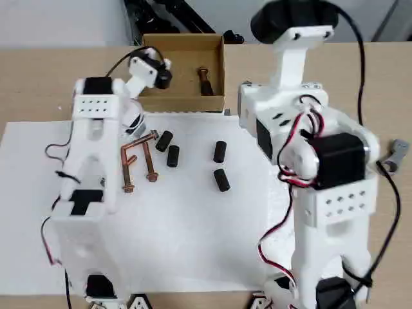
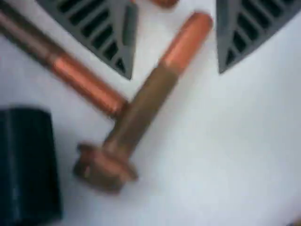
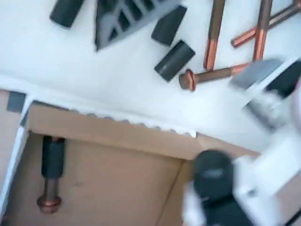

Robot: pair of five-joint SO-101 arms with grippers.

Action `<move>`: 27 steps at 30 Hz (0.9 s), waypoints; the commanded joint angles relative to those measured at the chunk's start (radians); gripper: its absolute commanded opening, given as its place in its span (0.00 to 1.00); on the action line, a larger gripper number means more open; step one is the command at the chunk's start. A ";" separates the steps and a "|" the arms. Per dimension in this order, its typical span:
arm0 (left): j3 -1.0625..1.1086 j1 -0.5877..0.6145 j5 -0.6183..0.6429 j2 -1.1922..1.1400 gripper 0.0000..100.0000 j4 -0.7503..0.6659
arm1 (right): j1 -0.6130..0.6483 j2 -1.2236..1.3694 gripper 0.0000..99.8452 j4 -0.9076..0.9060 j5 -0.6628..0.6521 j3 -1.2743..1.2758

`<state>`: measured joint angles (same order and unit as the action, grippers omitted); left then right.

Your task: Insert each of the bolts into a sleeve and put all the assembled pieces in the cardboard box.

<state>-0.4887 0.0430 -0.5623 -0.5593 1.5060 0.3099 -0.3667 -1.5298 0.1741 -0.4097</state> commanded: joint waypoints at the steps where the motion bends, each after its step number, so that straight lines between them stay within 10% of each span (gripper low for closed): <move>1: -0.143 -0.021 -0.014 -0.083 0.11 -0.008 | -0.008 -0.050 0.20 -0.024 -0.002 -0.040; 27: -0.615 -0.025 -0.037 -0.307 0.11 0.247 | -0.008 -0.093 0.20 -0.025 -0.002 -0.040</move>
<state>-1.0978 0.0292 -0.6038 -0.9843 1.7269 0.3099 -0.4434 -1.5512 0.1741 -0.4097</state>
